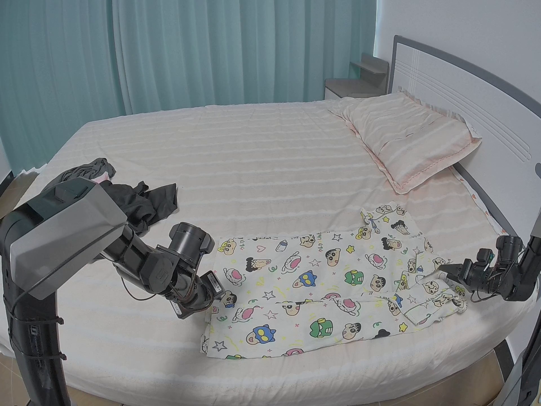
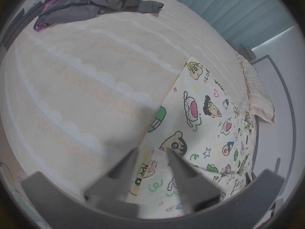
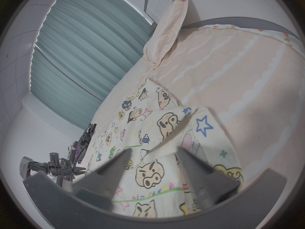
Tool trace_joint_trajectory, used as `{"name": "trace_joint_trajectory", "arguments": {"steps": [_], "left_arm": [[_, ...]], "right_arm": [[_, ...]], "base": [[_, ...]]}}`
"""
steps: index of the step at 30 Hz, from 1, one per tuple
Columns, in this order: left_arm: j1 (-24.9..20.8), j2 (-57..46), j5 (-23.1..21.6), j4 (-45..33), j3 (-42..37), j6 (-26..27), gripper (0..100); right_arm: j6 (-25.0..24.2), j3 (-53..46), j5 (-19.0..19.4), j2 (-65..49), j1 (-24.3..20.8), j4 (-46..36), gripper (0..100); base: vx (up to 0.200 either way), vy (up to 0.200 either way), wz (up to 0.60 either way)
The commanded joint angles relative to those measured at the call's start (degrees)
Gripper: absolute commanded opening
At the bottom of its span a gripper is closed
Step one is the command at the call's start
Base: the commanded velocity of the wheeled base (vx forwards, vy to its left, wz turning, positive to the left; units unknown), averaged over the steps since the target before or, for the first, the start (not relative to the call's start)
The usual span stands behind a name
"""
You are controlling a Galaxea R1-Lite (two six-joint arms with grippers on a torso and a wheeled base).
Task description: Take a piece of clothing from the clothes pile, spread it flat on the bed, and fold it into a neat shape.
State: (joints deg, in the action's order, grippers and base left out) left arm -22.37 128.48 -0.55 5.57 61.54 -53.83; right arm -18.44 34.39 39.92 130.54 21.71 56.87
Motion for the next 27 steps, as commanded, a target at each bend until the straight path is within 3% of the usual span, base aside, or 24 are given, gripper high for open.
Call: {"name": "trace_joint_trajectory", "arguments": {"steps": [1, 11, 12, 14, 17, 20, 27], "left_arm": [[0.0, -0.1, -0.1, -0.1, 0.0, -0.8, 100], [3.7, -10.0, -1.3, -0.4, -4.8, -1.1, 100], [5.1, -14.7, -2.9, -0.6, -7.0, -1.1, 100], [5.4, -17.5, -4.1, -0.6, -8.9, -1.1, 100], [5.8, -22.8, -6.1, -0.1, -14.0, -1.4, 100], [5.3, -24.2, -6.1, 0.3, -17.0, -3.6, 100], [5.1, -25.1, -6.0, 4.1, -21.0, -5.2, 100]], "right_arm": [[0.0, 0.0, -1.3, 0.1, 0.0, 0.1, 100], [-1.5, -2.4, -2.3, -8.4, 2.8, -0.4, 100], [-4.6, -6.0, -5.5, -12.2, 2.5, 0.2, 100], [-8.0, -8.2, -6.9, -14.4, 1.8, 0.2, 100], [-21.9, -13.1, -7.1, -20.0, -1.0, 0.4, 100], [-24.9, -15.0, -7.0, -19.6, -1.5, 2.0, 100], [-24.9, -18.7, -6.8, -15.8, -1.8, 12.5, 100]], "base": [[0.0, 0.0, 0.0], [0.0, 0.0, 0.0], [0.0, 0.0, 0.0], [0.0, 0.0, 0.0], [0.0, 0.0, 0.0], [0.0, 0.0, 0.0], [0.0, 0.0, 0.0]]}}
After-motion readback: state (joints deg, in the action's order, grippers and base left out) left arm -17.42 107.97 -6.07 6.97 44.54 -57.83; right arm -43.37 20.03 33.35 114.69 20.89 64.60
